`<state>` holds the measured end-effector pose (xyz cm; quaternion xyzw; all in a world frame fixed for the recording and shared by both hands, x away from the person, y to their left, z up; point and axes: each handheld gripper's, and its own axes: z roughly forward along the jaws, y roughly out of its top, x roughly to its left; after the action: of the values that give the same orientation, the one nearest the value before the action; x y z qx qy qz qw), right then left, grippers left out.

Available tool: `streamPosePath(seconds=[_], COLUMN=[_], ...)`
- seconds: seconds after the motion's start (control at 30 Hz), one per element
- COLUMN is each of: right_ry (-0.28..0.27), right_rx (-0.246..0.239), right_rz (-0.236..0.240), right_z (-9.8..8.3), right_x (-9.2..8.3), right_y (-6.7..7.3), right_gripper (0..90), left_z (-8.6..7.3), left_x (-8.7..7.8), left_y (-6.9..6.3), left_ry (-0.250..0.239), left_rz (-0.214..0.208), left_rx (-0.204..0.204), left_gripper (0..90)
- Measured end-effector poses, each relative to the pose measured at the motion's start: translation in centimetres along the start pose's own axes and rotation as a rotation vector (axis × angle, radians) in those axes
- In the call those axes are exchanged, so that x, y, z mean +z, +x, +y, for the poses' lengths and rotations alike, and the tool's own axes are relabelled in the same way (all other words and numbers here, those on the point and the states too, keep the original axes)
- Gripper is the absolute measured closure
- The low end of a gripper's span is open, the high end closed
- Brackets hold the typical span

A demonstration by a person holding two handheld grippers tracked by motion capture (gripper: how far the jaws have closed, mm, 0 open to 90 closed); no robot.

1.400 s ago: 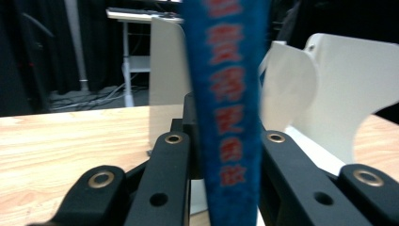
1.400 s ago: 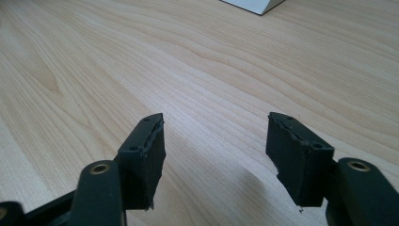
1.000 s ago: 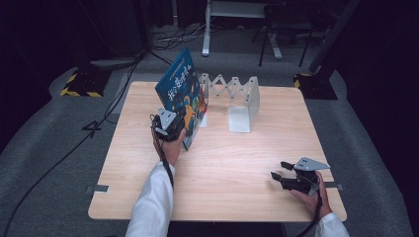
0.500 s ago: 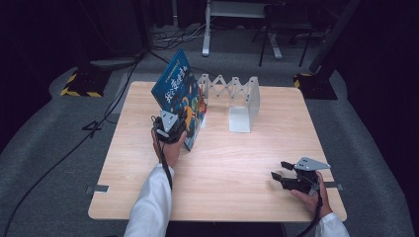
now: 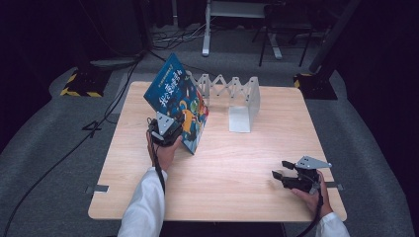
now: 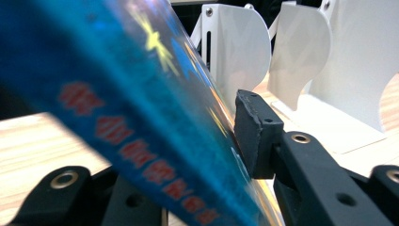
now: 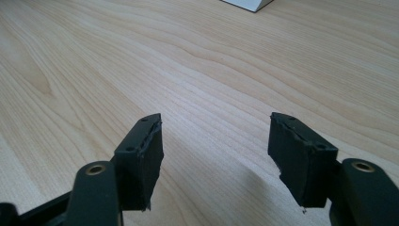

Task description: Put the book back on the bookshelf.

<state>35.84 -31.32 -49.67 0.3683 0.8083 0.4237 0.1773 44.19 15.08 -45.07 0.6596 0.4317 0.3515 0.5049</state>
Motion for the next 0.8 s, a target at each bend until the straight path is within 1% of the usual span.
streamPosePath(seconds=[0.07, 0.1, 0.17, 0.2, 0.3, 0.37, 0.4, 0.53, 0.63, 0.67, 0.7, 0.77, 0.8], right_ry=[0.000, -0.001, -0.002, -0.002, -0.008, -0.005, -0.005, -0.010, -0.015, -0.017, -0.017, -0.017, -0.019], right_rx=[0.000, -0.002, 0.005, 0.008, 0.004, 0.008, -0.001, -0.010, -0.020, -0.026, -0.026, -0.038, -0.041], right_rz=[-0.002, -0.002, -0.005, -0.007, -0.007, -0.012, -0.017, -0.018, 0.004, 0.007, 0.007, 0.002, 0.004], right_z=[0.0, 0.1, 0.1, 0.1, 0.2, 0.3, 0.4, 0.9, 1.5, 1.7, 1.7, 2.2, 2.4], right_x=[0.0, 0.0, 0.0, -0.1, -0.1, -0.1, -0.1, -0.3, -0.5, -0.6, -0.6, -0.8, -0.9], right_y=[0.0, 0.0, -0.1, -0.2, -0.1, -0.1, -0.1, 0.1, 0.4, 0.5, 0.5, 0.7, 0.7], right_gripper=[36.7, 36.7, 36.7, 36.7, 36.7, 36.7, 36.7, 36.7, 35.4, 35.1, 35.1, 34.9, 34.8], left_z=[0.1, 0.2, 0.3, 0.3, 0.1, 0.0, -0.1, -0.1, 0.1, 0.2, 0.2, 0.1, 0.1], left_x=[-0.1, -0.1, -0.1, -0.2, -0.5, -0.8, -0.9, -1.6, -2.1, -2.2, -2.2, -2.6, -2.6], left_y=[0.1, 0.1, 0.4, 0.4, 0.7, 1.0, 1.0, 1.6, 1.7, 1.7, 1.7, 2.0, 2.0], left_ry=[-0.001, 0.005, 0.022, 0.029, 0.048, 0.059, 0.060, 0.066, 0.081, 0.085, 0.085, 0.099, 0.108], left_rz=[-0.004, -0.003, -0.015, -0.014, -0.043, -0.045, -0.047, -0.077, -0.097, -0.098, -0.098, -0.123, -0.126], left_rx=[-0.010, -0.012, -0.014, -0.011, -0.018, -0.011, -0.014, -0.023, -0.002, 0.003, 0.003, 0.010, 0.017], left_gripper=[58.8, 58.1, 53.7, 51.5, 47.5, 46.4, 45.9, 43.9, 43.4, 42.9, 42.7, 42.2, 41.4])
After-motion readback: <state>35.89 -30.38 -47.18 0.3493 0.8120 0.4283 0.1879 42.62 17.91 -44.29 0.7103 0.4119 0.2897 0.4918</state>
